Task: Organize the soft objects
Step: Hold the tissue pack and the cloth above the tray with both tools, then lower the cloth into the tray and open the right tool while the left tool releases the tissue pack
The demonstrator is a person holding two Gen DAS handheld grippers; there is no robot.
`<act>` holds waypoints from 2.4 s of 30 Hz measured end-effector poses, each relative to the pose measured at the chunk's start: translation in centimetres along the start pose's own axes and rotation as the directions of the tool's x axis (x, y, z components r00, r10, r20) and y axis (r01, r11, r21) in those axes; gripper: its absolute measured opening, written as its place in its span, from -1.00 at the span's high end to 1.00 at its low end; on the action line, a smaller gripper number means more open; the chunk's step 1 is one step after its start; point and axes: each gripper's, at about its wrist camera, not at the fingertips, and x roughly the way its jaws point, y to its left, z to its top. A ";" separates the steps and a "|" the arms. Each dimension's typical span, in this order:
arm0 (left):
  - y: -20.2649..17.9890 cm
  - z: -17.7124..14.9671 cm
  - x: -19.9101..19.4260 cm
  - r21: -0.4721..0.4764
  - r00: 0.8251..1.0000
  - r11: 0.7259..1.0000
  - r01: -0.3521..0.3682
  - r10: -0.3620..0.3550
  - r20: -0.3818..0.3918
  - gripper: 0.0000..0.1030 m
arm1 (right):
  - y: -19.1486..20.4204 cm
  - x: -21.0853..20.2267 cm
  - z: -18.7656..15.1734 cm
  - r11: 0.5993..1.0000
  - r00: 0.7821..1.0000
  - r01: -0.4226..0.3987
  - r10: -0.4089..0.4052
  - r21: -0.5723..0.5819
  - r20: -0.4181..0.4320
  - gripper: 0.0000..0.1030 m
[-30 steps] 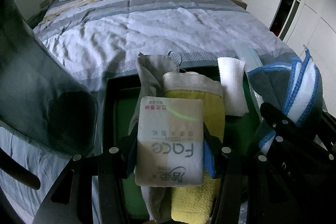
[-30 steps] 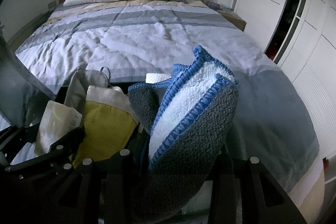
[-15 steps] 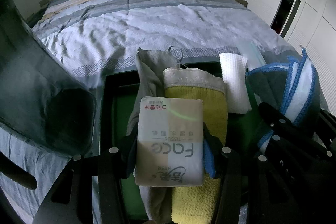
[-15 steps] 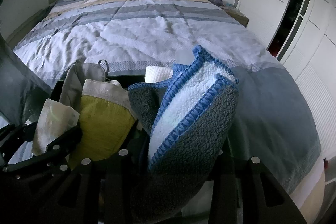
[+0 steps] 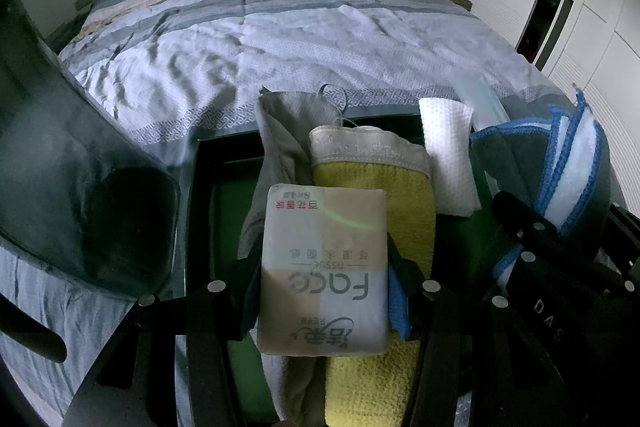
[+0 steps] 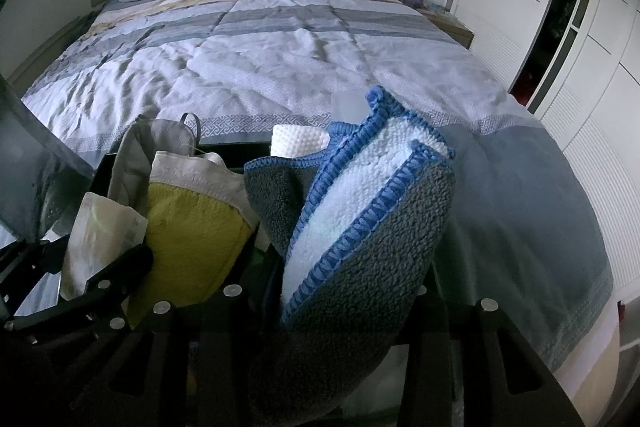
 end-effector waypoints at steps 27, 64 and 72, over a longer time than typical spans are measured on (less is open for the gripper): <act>0.0 0.3 -0.8 -0.016 1.000 1.000 0.007 -0.007 0.024 -0.05 | -0.4 -1.3 0.5 1.000 0.999 -0.023 0.023 0.014 0.026 -0.20; 1.1 0.9 -3.2 -0.038 0.993 0.998 -0.052 0.056 0.100 -0.37 | -1.1 -4.8 0.6 0.996 0.993 -0.041 0.032 0.078 0.115 -0.61; 1.0 0.8 -4.3 -0.044 0.993 0.999 -0.029 0.034 0.110 -0.37 | -1.0 -6.1 0.7 0.996 0.992 -0.033 0.022 0.084 0.128 -0.61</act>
